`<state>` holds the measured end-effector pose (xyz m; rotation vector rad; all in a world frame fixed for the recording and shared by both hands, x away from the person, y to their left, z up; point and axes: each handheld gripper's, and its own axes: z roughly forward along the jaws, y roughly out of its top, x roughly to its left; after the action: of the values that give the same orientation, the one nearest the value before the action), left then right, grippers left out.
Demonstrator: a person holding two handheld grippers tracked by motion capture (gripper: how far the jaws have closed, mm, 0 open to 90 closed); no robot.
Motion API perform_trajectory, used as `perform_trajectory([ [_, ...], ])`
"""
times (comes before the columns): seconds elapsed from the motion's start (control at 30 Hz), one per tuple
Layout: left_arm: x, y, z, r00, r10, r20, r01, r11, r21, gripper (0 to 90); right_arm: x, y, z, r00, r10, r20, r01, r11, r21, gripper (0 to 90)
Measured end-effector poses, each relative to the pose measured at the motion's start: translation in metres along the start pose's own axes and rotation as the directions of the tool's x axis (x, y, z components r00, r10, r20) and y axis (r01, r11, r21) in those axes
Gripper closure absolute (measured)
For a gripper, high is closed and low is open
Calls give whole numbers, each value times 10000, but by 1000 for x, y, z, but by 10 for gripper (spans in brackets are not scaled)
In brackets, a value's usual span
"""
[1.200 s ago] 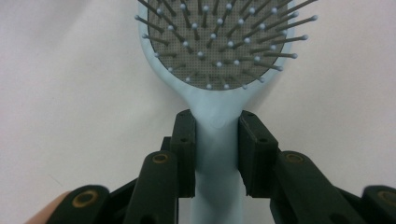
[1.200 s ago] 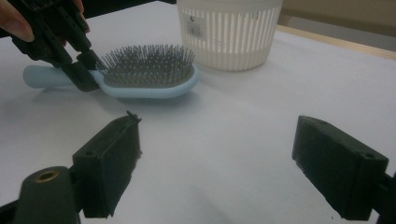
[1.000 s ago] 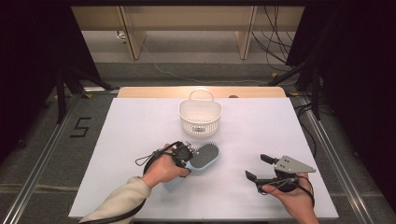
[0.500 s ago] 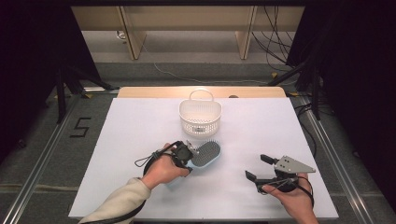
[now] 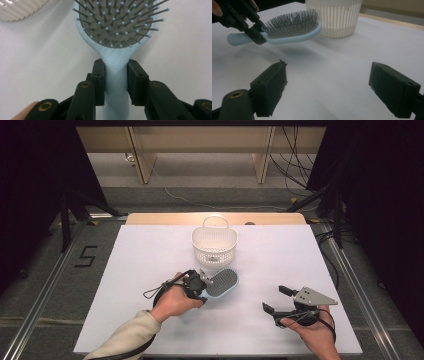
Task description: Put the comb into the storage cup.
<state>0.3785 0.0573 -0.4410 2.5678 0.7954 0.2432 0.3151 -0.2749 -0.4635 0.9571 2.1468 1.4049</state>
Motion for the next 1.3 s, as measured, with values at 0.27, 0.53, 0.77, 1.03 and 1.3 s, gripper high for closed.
perform_trajectory([
  [0.27, 1, 0, -2, 9998, 169, -85, -169, 9998, -88, 698, 0, 0, 0, 10000, 13, -7, -13, 10000, -20, 157],
  [0.53, 1, 1, -4, 9997, 208, -157, -213, 9993, -305, 698, 0, 0, 0, 10000, 25, 4, -25, 10000, -34, 157],
  [0.77, 2, 1, -6, 9996, 168, -242, -182, 9981, -589, 698, 0, 0, 0, 10000, 35, 11, -35, 10000, -52, 157],
  [1.03, 3, 2, -8, 9996, 142, -241, -162, 9963, -849, 698, 0, 0, 0, 10000, 59, 12, -59, 10000, -77, 157],
  [1.3, 4, 2, -11, 9994, 187, -297, -217, 9943, -1044, 698, -1, 0, 0, 10000, 96, 12, -96, 9999, -91, 157],
])
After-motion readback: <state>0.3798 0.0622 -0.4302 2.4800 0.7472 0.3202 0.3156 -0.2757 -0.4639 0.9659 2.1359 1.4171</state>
